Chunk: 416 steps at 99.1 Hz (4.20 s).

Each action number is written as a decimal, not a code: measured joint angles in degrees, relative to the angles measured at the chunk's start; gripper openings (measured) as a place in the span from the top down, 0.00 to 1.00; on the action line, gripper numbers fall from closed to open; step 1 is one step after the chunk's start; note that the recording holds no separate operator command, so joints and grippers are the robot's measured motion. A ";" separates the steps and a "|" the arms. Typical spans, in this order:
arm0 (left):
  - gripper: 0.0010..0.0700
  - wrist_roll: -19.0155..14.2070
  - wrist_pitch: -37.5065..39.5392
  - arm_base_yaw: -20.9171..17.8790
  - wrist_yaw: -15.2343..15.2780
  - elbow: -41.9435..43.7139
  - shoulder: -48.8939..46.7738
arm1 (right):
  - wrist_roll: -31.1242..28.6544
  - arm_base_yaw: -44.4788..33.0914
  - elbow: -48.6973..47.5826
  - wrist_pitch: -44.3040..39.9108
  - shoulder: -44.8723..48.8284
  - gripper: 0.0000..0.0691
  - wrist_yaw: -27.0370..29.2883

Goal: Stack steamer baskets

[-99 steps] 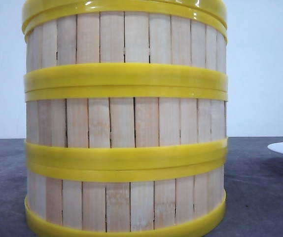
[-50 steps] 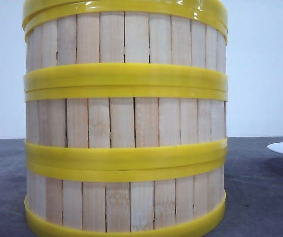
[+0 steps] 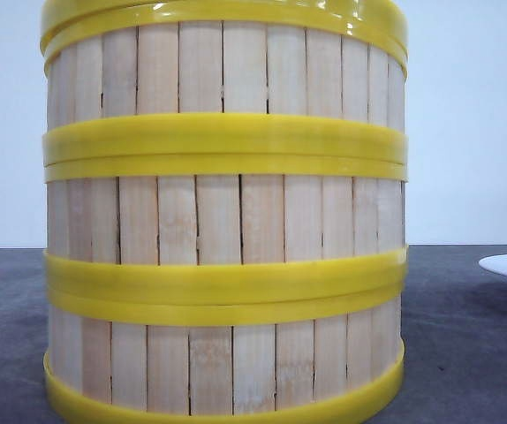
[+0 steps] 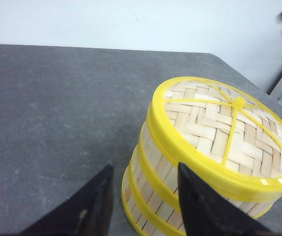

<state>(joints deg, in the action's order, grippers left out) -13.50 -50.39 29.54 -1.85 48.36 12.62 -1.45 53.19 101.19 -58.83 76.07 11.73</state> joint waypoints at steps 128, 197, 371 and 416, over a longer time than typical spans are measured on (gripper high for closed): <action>0.68 0.00 -3.39 0.00 0.42 0.00 0.00 | -4.74 0.02 -38.07 16.22 -29.35 0.58 6.51; 0.98 0.20 -4.68 0.02 0.61 0.00 0.00 | -4.81 0.02 -38.07 16.70 -29.66 0.99 6.51; 0.98 16.02 22.95 -25.18 4.94 -19.98 0.00 | -4.81 0.02 -38.07 16.70 -29.66 0.99 6.51; 0.98 14.25 42.47 -27.45 4.92 -44.17 -8.17 | -4.81 0.02 -38.07 16.70 -29.66 0.99 6.51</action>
<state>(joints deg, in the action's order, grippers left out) 0.75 -7.92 2.09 3.07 4.19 4.45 -6.26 53.21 63.11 -42.13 46.41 18.24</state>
